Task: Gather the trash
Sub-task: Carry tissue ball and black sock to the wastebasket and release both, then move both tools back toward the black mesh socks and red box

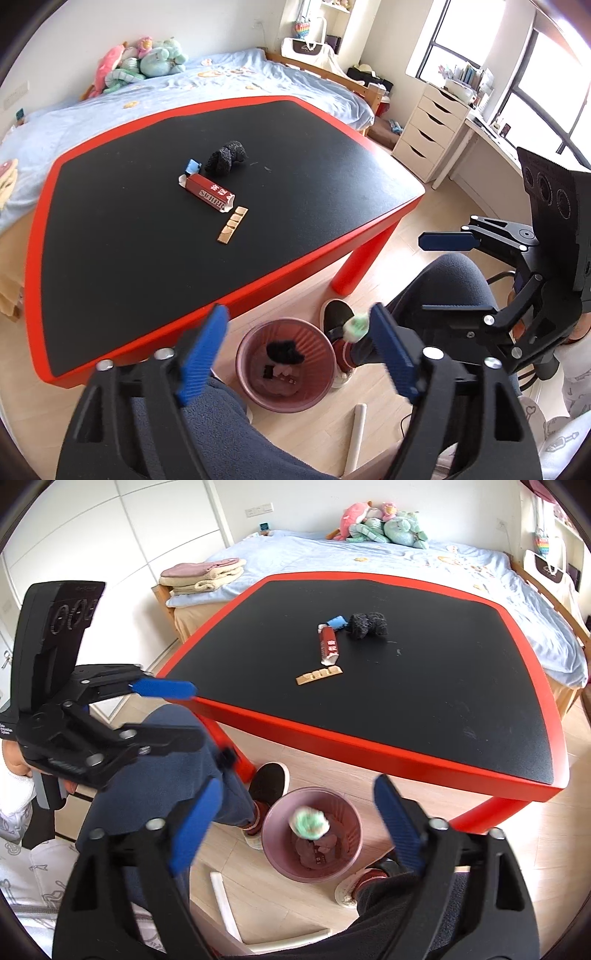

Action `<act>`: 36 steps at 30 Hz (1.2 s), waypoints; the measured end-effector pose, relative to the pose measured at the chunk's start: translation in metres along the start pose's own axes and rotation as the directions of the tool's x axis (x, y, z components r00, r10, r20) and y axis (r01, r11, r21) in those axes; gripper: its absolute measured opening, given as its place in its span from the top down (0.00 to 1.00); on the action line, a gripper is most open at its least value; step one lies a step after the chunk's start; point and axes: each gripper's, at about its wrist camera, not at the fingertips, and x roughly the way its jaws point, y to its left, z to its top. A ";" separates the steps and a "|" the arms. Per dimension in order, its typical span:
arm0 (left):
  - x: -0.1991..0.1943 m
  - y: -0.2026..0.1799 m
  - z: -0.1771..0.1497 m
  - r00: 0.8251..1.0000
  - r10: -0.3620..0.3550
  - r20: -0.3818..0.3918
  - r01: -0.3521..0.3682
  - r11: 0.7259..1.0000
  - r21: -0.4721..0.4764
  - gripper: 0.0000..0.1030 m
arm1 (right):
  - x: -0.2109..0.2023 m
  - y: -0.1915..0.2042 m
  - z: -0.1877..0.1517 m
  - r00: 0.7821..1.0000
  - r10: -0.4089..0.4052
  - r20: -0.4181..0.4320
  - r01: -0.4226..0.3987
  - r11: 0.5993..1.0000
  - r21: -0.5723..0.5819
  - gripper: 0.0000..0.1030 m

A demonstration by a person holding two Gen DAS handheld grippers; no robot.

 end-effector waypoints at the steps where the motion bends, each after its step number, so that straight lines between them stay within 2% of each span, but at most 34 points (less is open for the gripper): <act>1: -0.001 0.001 0.000 1.000 0.011 0.012 -0.011 1.000 -0.007 0.13 | 0.001 -0.001 0.000 1.000 -0.010 -0.005 0.010 1.000 0.004 0.08; 5: -0.001 0.006 0.000 0.999 0.045 0.011 -0.045 0.999 -0.023 0.08 | 0.006 -0.005 -0.002 0.999 -0.028 -0.024 0.028 0.999 0.018 0.06; 9: 0.000 0.009 -0.002 0.997 0.070 0.012 -0.069 0.997 -0.024 0.07 | 0.006 -0.005 -0.004 0.999 -0.029 -0.025 0.030 0.999 0.024 0.04; 24: -0.001 0.013 0.003 0.997 0.073 0.012 -0.072 0.997 -0.025 0.07 | 0.005 -0.011 0.001 1.000 -0.026 -0.018 0.027 0.998 0.048 0.03; 36: 0.004 0.024 0.028 0.997 0.070 0.031 -0.071 0.997 0.017 0.07 | 0.003 -0.028 0.042 0.999 -0.041 0.026 0.040 0.998 0.049 0.03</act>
